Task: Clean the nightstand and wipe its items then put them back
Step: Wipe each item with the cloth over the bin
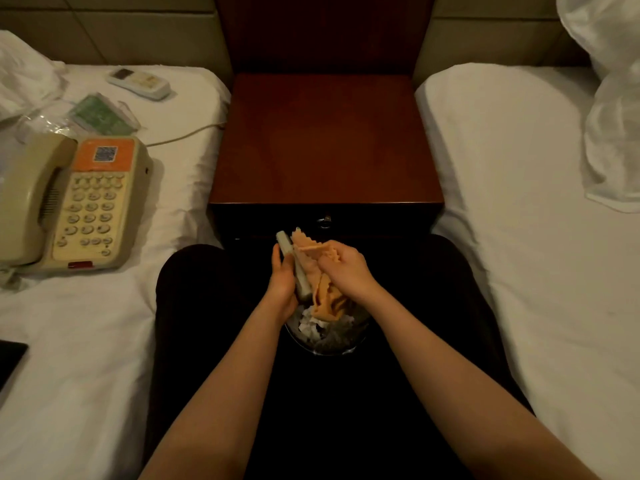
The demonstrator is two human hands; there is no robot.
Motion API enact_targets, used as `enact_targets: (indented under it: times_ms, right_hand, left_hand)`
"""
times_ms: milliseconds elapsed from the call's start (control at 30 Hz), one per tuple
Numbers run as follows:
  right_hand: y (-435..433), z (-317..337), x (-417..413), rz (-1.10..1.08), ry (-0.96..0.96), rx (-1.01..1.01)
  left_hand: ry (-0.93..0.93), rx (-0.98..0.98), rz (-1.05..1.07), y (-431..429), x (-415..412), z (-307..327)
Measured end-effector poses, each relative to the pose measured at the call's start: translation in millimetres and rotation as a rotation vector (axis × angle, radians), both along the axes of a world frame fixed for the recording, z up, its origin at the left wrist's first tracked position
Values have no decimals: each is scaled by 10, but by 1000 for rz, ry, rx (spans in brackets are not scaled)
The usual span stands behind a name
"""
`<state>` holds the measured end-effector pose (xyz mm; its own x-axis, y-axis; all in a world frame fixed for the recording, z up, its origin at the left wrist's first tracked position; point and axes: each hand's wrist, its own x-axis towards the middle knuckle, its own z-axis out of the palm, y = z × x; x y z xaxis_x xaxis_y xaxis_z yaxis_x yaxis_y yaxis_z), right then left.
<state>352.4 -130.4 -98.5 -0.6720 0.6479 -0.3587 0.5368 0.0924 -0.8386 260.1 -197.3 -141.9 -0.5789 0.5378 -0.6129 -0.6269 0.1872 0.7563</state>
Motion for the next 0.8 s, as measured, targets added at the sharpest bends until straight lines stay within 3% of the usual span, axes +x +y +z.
enact_targets:
  times_ms: [167,233,333,400,467,567,700,800]
  right_hand:
    - [73,9,61,243,-170,-48]
    - [104,4,102,178,-206,-2]
    - [127,26,75,-46,-72,59]
    - [113,43,44,57,-42,20]
    - [55,-21,32,240,-175,61]
    - [26,-121,36,158,-311,222]
    - [61,-61,10,17,-89,98]
    - [34,-61,9,136,-145,55]
  left_hand:
    - [55,-56,-6,-15,83,-21]
    - [21,-13,40,-3,31,-11]
    - [-18,19,92,15,-39,10]
    - [-64,15,108,1,-33,22]
    - [-86,5,119,-9,-10,22]
    - [-40,-20,86,1,3,9]
    - [13,-101,63,4,-29,-49]
    - [-1,-116,55,-15,-46,-118]
